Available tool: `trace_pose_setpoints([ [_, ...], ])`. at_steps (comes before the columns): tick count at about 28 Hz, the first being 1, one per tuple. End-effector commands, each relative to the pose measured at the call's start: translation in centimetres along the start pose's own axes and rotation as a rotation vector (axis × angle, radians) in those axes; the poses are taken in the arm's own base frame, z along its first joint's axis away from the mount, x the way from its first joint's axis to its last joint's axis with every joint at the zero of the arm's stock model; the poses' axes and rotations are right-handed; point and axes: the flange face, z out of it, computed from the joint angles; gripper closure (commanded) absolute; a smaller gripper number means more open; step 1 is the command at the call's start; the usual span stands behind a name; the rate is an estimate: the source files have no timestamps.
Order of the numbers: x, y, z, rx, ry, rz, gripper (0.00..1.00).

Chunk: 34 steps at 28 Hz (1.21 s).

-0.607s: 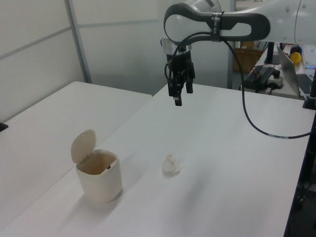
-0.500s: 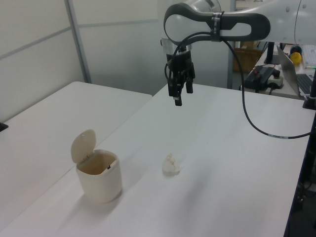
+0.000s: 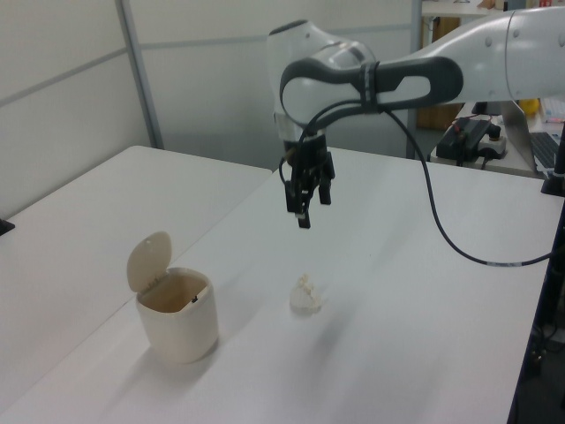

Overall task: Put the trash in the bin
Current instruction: 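Lower the open gripper down onto the crumpled white paper ball, then close the gripper on the paper ball and lift it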

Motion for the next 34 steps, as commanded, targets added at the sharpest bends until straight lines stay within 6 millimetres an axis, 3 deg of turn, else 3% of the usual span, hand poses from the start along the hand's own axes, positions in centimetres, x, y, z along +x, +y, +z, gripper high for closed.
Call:
trace_pose_setpoints([
  [1,1.1,-2.1,4.2,-0.032,0.008,0.021,0.00],
  [2,1.6,-2.5,5.6,-0.050,0.007,0.028,0.00],
  [13,3.1,-4.5,13.5,-0.132,0.027,0.035,0.00],
  [22,4.3,-4.9,18.0,-0.195,0.016,0.061,0.00],
  [27,4.5,-4.7,19.1,-0.206,0.016,0.052,0.22],
  [28,4.5,-4.6,19.2,-0.214,0.016,0.046,0.46],
  [30,4.6,-4.4,19.1,-0.218,0.018,0.046,0.70],
  [32,4.6,-4.4,19.0,-0.218,0.020,0.046,0.91],
  [34,4.6,-4.4,18.5,-0.217,0.026,0.050,1.00],
])
